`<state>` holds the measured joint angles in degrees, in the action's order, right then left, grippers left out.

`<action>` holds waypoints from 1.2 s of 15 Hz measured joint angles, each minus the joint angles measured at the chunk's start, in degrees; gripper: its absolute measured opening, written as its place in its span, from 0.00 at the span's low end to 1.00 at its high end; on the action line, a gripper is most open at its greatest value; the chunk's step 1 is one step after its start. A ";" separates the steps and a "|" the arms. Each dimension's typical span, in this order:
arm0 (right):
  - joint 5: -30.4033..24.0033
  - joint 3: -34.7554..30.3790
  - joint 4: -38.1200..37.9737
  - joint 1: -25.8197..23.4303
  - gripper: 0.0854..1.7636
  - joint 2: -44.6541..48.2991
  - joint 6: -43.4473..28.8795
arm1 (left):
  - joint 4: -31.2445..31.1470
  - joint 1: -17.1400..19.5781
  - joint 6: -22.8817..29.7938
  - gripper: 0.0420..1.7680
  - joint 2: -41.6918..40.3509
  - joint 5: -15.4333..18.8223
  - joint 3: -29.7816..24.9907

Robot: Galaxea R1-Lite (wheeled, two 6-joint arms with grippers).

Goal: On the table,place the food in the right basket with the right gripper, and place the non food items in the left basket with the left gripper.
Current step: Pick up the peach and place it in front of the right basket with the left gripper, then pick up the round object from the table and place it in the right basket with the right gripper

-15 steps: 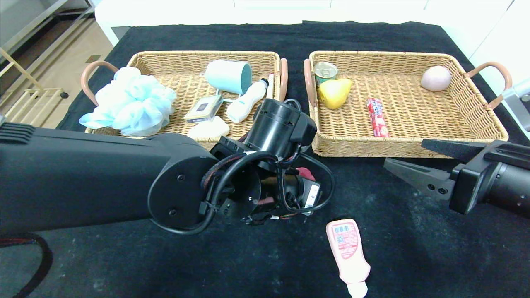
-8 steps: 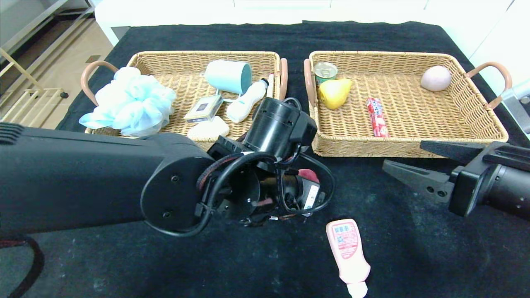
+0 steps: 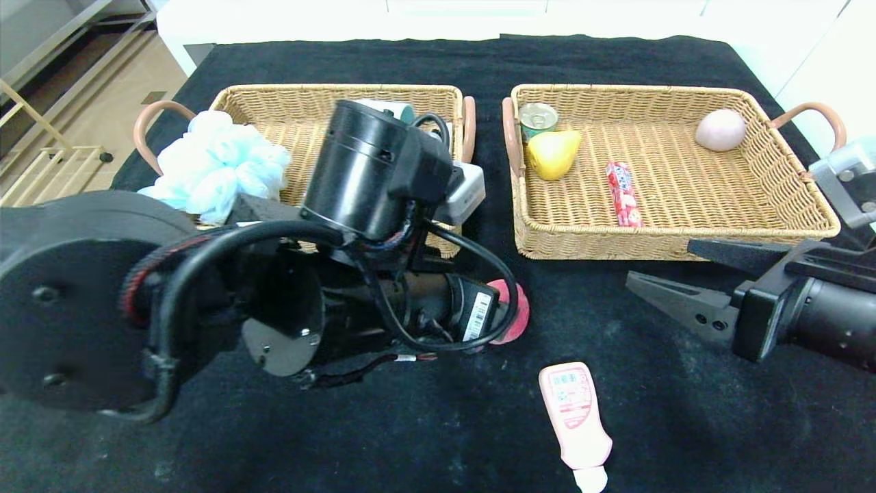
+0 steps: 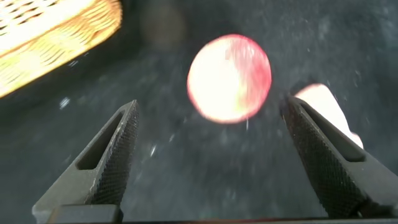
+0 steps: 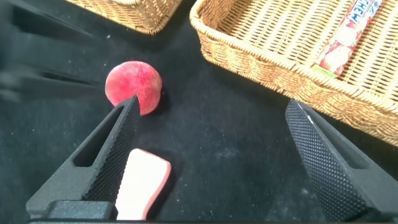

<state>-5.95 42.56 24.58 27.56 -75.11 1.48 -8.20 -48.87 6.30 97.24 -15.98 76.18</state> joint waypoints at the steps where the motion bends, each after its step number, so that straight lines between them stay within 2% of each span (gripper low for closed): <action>1: 0.09 0.00 0.04 -0.02 0.97 -0.13 0.00 | 0.20 0.01 -0.30 0.94 -2.10 0.35 -1.71; 3: 0.09 0.02 0.04 -0.06 0.97 -0.24 0.00 | 1.21 0.09 -1.57 0.94 -6.81 2.45 -5.90; 5: 0.05 0.07 0.00 -0.09 0.97 -0.33 0.00 | 3.25 0.12 -2.78 0.95 -11.63 6.64 -11.06; 7: 0.05 -0.06 -0.11 -0.06 0.97 -0.46 0.00 | 8.69 0.87 -4.24 0.95 -16.02 10.61 -17.49; 10: 0.09 -0.50 -0.13 0.74 0.97 -0.83 -0.05 | 19.53 3.86 -6.35 0.96 -20.65 16.58 -26.89; 13: 0.09 -0.66 -0.20 1.56 0.97 -0.96 -0.10 | 24.91 5.52 -9.17 0.96 -24.23 19.42 -34.10; 18: 0.15 -0.98 -0.74 2.65 0.97 -1.60 -0.11 | 25.17 7.91 -10.62 0.96 -29.25 20.03 -37.79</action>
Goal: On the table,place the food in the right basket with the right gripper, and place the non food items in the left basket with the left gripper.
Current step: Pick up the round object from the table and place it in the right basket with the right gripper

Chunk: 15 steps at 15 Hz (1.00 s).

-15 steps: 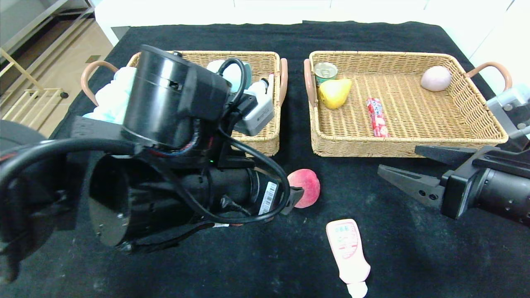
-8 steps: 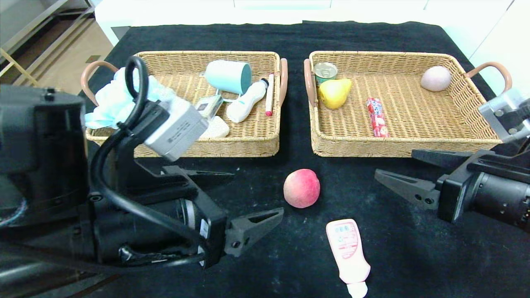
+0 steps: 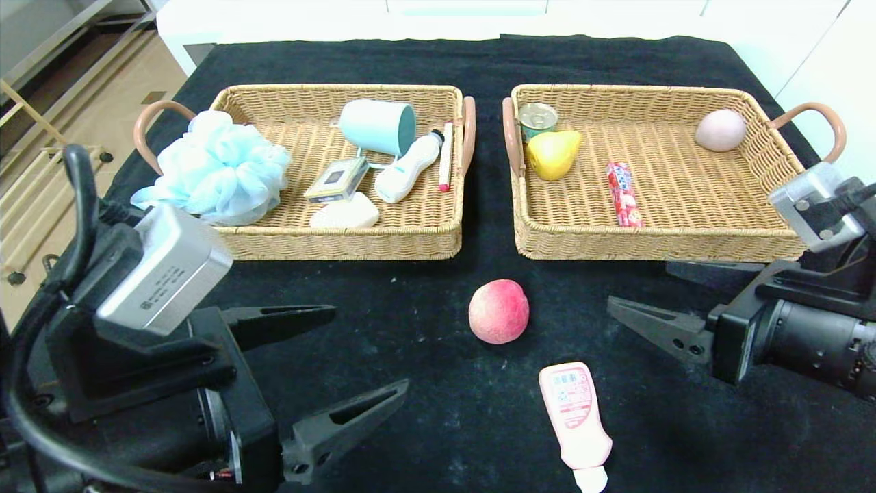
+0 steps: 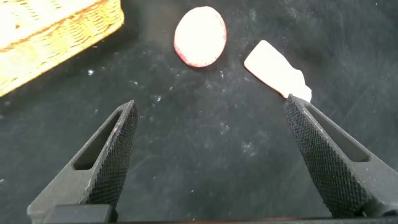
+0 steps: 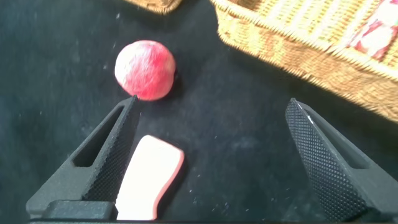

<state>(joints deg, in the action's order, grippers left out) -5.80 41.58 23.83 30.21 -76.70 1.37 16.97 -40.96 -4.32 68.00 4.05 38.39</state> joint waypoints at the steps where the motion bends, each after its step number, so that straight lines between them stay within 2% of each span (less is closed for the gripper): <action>1: 0.10 -0.07 -0.29 0.60 0.97 -0.09 0.00 | -0.02 0.06 -0.04 0.96 -0.52 0.00 -0.18; 4: 5.80 2.62 -5.84 2.80 0.97 -0.52 0.00 | -0.90 0.44 -0.04 0.97 -2.16 0.72 -0.57; 6: 10.42 7.51 -12.46 6.08 0.97 -1.61 -0.27 | -0.90 0.67 0.00 0.97 -2.93 0.79 -0.55; 8: 17.54 13.63 -17.27 10.39 0.97 -4.46 -2.05 | -1.21 0.76 0.00 0.97 -3.56 0.83 -0.55; 11: 27.54 24.04 -24.58 16.07 0.97 -11.25 -7.89 | -2.62 0.96 0.02 0.97 -4.25 0.79 -0.27; 15: 32.78 36.15 -34.11 20.26 0.97 -18.77 -18.01 | -2.72 1.05 -0.01 0.97 -4.91 0.77 0.13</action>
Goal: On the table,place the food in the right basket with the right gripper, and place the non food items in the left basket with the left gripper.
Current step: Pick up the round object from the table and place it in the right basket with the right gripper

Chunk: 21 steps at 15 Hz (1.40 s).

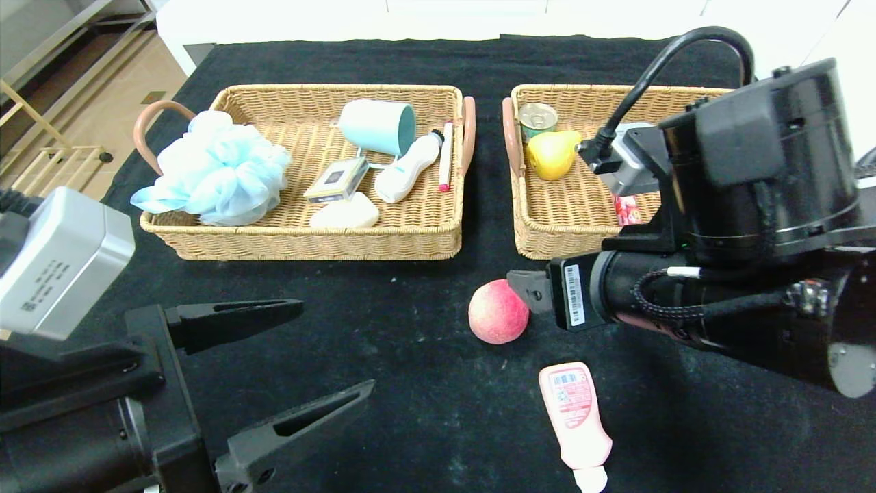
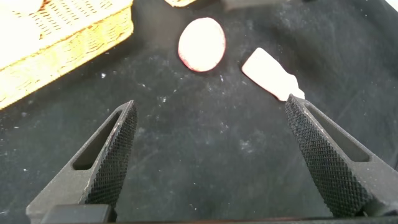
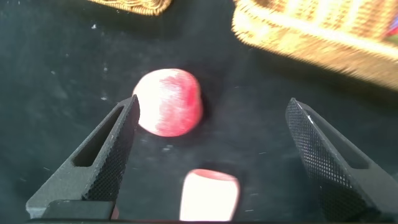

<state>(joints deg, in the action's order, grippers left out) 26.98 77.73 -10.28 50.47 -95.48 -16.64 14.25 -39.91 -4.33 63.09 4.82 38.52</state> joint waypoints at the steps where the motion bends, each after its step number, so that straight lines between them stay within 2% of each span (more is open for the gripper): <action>1: 0.35 1.93 -1.82 0.74 0.97 -1.41 -2.32 | -0.04 0.00 -0.02 0.97 -0.11 -0.02 0.01; 11: 5.40 6.67 -2.36 5.16 0.97 -11.00 -6.64 | 0.05 -0.33 -0.40 0.97 -0.72 -0.07 0.23; 16: 8.27 8.92 -2.15 4.57 0.97 -14.60 -7.39 | -0.01 -0.35 -0.74 0.97 -1.40 -0.02 0.41; 21: 8.39 9.07 -2.18 4.18 0.97 -16.15 -8.57 | -0.04 -0.35 -0.74 0.97 -1.45 -0.02 0.43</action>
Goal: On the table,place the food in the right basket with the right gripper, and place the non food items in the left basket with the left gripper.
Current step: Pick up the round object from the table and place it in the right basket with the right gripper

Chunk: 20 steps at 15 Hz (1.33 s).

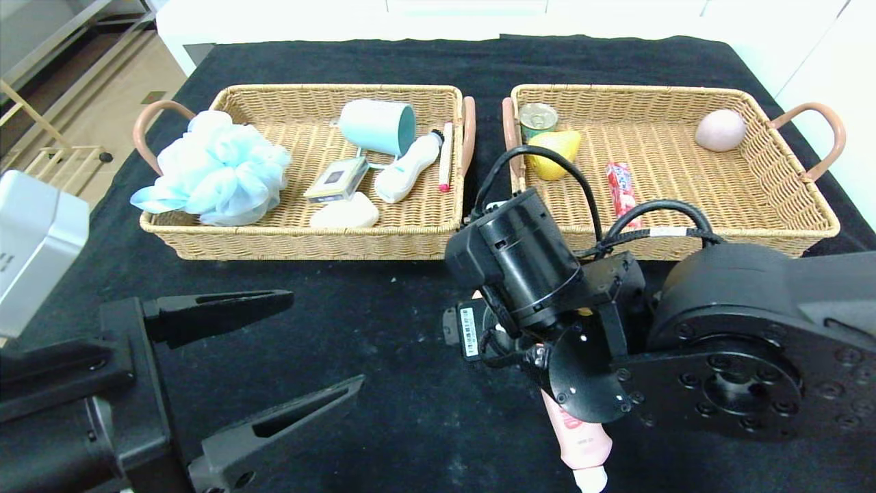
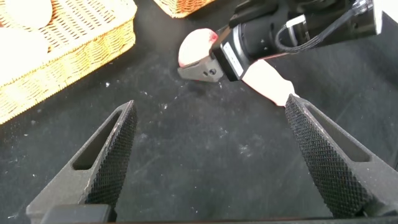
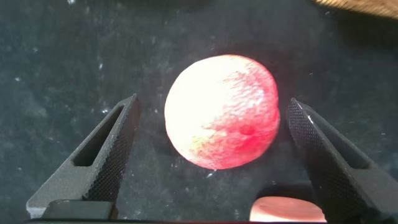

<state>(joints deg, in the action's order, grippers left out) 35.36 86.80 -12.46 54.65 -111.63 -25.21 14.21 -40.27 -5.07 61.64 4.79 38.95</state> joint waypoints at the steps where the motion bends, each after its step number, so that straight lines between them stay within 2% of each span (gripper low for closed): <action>1: 0.02 0.00 0.00 -0.09 0.97 -0.26 -0.04 | 0.02 0.00 0.00 0.97 0.00 0.00 0.00; 15: 0.13 0.09 0.06 -0.52 0.97 -1.35 -0.22 | 0.02 -0.17 -0.18 0.97 0.10 0.00 -0.22; 16: 0.13 0.11 0.06 -0.52 0.92 -1.40 -0.23 | 0.06 -0.17 -0.24 0.97 0.10 0.02 -0.23; 18: 0.16 0.09 0.06 -0.60 0.71 -1.49 -0.23 | 0.09 -0.17 -0.29 0.97 0.13 0.02 -0.26; 20: 0.18 0.02 0.09 -0.61 0.64 -1.62 -0.23 | 0.06 -0.17 -0.29 0.97 0.16 0.06 -0.32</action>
<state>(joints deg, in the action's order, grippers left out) 35.55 86.82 -12.37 54.04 -113.25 -25.44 14.28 -40.44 -5.36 61.79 4.85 38.63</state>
